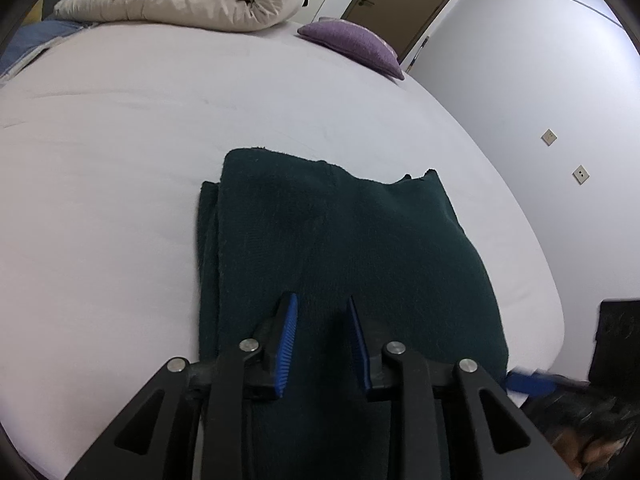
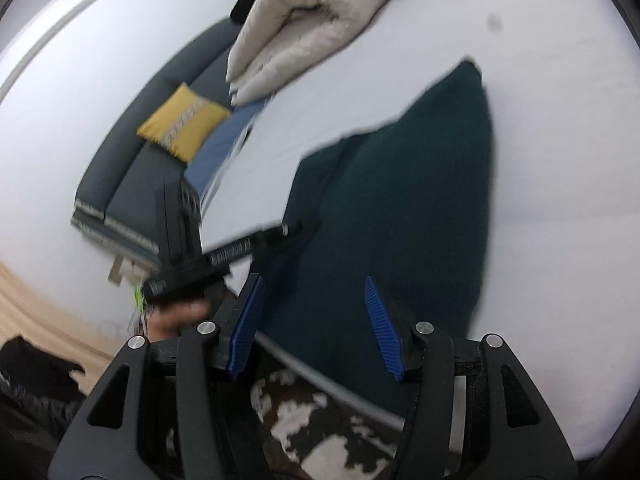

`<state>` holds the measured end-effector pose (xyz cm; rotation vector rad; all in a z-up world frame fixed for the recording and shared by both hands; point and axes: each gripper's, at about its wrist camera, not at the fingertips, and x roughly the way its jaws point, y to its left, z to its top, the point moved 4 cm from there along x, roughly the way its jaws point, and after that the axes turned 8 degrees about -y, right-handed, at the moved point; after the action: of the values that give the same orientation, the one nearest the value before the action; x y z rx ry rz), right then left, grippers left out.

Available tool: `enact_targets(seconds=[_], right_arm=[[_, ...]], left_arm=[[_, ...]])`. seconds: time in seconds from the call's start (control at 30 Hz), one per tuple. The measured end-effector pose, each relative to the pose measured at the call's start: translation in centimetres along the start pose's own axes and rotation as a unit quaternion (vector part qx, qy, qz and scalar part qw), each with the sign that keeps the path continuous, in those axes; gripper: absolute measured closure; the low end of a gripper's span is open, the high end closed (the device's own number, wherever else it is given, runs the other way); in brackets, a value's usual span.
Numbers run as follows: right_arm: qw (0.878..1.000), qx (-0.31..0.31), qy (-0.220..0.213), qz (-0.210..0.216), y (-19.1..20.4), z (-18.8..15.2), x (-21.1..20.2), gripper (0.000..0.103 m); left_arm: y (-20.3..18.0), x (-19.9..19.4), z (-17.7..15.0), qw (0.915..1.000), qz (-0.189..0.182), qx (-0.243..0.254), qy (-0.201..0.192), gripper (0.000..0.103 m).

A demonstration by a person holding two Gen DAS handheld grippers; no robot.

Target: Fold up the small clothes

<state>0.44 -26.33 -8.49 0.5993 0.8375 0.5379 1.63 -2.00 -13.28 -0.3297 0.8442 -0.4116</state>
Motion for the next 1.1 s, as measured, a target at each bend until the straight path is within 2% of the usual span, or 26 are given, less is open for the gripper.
enact_targets(seconds=[0.07,0.13,0.2,0.27,0.37,0.4,0.47,0.5,0.6,0.67,0.73,0.8,0.83,0.9,0.97,1.03,1.1], right_arm=[[0.999,0.018,0.034,-0.032,-2.1,-1.8,1.2,0.051],[0.998,0.041,0.028,-0.026,-3.0,-2.5,1.2,0.051],[0.999,0.029,0.014,-0.028,-2.2,-2.0,0.3,0.051],[0.999,-0.005,-0.008,-0.04,-1.0,-1.3,-0.8,0.05],[0.997,-0.036,-0.043,-0.05,0.4,0.2,-2.2,0.05],[0.995,-0.05,-0.06,-0.061,1.0,0.7,-2.8,0.05],[0.988,-0.086,-0.093,-0.089,2.4,1.6,-4.5,0.048],[0.982,-0.109,-0.115,-0.107,3.3,2.1,-5.3,0.047],[0.96,-0.153,-0.182,-0.145,5.8,3.7,-8.3,0.027],[0.942,-0.173,-0.237,-0.163,7.3,4.1,-10.1,0.007],[0.923,-0.19,-0.282,-0.182,8.5,4.4,-11.8,0.0],[0.902,-0.209,-0.319,-0.205,9.6,4.7,-13.6,0.0],[0.895,-0.215,-0.329,-0.213,10.1,4.8,-14.1,0.0],[0.883,-0.218,-0.348,-0.228,10.8,5.1,-15.1,0.0],[0.878,-0.211,-0.364,-0.231,11.4,5.4,-16.2,0.0],[0.876,-0.207,-0.369,-0.231,12.1,5.5,-17.3,0.0],[0.869,-0.206,-0.382,-0.238,12.9,5.7,-18.1,0.0]], left_arm=[[0.0,-0.3,-0.1,1.0,-0.004,-0.001,-0.003,0.075],[0.0,-1.0,0.0,0.9999,0.003,0.008,-0.01,0.074],[-0.2,-2.3,0.2,0.9994,0.012,0.017,-0.027,0.063],[-0.3,-3.7,0.5,0.9978,0.03,0.026,-0.053,0.042],[-1.2,-6.8,1.3,0.9897,0.068,0.062,-0.11,0.024],[-1.8,-8.2,1.6,0.9841,0.083,0.084,-0.134,0.021],[-2.7,-10.2,2.2,0.9712,0.113,0.115,-0.175,0.003],[-3.3,-11.8,2.6,0.9593,0.135,0.133,-0.209,0.0],[-4.7,-15.1,3.7,0.9295,0.176,0.167,-0.278,0.0],[-5.3,-16.5,4.2,0.9131,0.208,0.177,-0.303,0.0],[-6.0,-18.1,4.6,0.8965,0.235,0.181,-0.33,0.0],[-6.6,-19.9,4.8,0.8772,0.251,0.179,-0.368,0.0],[-6.9,-20.6,4.7,0.8731,0.25,0.179,-0.378,0.0],[-7.5,-21.9,4.9,0.8708,0.226,0.192,-0.392,0.0],[-8.0,-22.7,4.9,0.8676,0.207,0.206,-0.403,0.0],[-8.4,-23.4,5.1,0.8682,0.18,0.231,-0.4,0.0],[-8.8,-23.9,5.2,0.8659,0.172,0.251,-0.397,0.0]])
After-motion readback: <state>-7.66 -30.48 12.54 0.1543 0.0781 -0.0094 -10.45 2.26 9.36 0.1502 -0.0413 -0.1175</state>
